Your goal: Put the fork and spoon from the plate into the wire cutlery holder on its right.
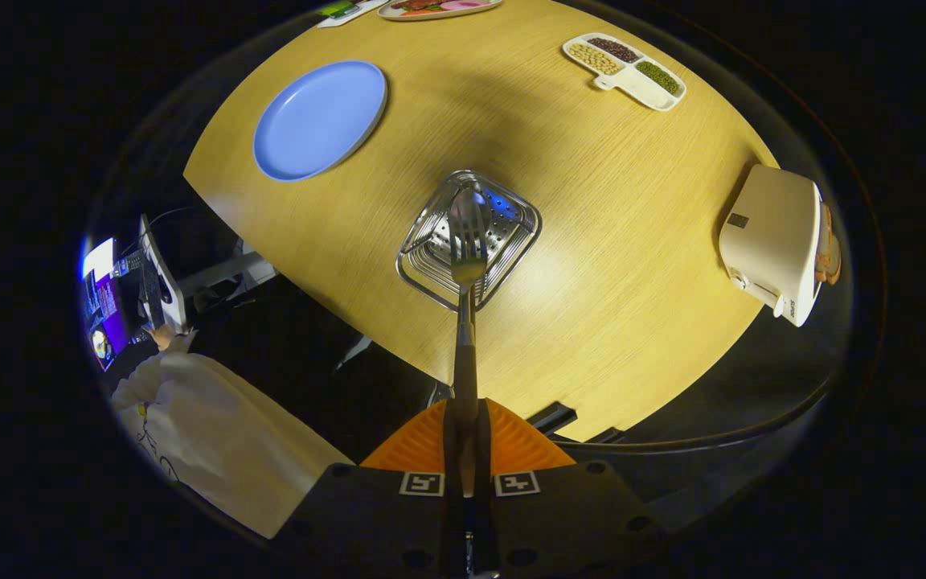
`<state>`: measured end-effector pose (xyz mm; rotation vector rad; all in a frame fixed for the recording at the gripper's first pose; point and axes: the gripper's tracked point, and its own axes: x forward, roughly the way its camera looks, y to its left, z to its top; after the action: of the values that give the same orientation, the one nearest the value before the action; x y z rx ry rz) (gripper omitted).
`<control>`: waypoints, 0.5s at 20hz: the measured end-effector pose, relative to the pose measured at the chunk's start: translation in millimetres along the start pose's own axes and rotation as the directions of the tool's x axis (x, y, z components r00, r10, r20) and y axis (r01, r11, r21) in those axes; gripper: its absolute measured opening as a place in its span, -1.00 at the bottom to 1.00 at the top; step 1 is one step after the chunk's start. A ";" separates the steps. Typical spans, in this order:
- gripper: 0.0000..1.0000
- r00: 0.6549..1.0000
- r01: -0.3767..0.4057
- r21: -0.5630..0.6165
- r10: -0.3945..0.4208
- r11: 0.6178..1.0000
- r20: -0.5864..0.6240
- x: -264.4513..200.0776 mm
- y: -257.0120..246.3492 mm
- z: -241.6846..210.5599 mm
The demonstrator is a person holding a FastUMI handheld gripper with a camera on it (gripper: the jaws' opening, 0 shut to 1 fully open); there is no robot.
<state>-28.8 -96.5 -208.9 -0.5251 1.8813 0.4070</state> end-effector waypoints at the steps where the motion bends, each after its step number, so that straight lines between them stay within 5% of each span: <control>1: -0.84 1.000 -0.001 -0.004 0.000 1.000 -0.020 0.8 -1.7 3.3; 10: -0.73 0.993 -0.020 -0.017 0.018 1.000 -0.119 17.2 -1.3 39.6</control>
<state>-2.6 -80.1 -239.1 -0.5541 1.9995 0.4136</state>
